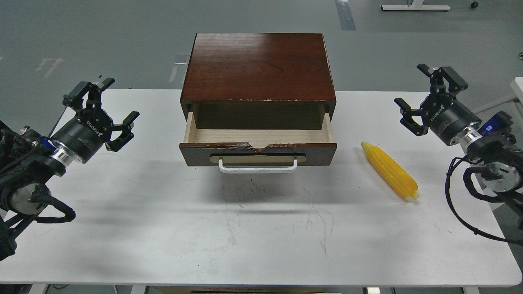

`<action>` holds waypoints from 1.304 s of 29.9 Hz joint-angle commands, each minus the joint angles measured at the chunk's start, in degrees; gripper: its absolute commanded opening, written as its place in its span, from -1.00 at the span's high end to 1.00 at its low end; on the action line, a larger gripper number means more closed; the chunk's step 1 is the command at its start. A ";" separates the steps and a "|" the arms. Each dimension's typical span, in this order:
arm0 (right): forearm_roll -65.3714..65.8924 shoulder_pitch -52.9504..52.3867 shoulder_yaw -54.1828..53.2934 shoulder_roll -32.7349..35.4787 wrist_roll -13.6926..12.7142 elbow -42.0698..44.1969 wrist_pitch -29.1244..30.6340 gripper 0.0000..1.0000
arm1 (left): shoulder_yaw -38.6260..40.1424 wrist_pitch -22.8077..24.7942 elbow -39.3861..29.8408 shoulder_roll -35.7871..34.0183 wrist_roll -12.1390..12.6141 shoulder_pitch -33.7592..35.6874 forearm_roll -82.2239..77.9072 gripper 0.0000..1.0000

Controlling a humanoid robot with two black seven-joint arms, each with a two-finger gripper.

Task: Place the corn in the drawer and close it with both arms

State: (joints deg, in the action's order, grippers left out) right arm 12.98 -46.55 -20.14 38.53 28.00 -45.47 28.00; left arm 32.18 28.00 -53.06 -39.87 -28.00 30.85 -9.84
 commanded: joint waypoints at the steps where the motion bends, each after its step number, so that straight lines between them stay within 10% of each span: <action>1: 15.20 -4.33 0.55 4.88 0.00 -2.25 0.00 -1.00 | -0.01 0.00 -0.02 0.06 0.00 -0.08 -0.01 -1.00; 14: 56.52 -6.80 9.74 8.76 0.00 -2.34 -5.21 -1.00 | -0.01 0.00 -0.37 0.06 0.00 -0.08 -0.01 -1.00; 39: 58.30 -8.74 32.36 -1.00 0.00 1.79 -15.87 -0.82 | -0.01 0.00 -0.37 0.41 0.00 -0.17 -0.01 -1.00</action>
State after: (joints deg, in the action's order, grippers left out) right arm 71.28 -55.29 11.74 37.79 28.00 -43.70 12.29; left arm 32.16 28.00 -53.44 -39.50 -28.00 30.67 -9.84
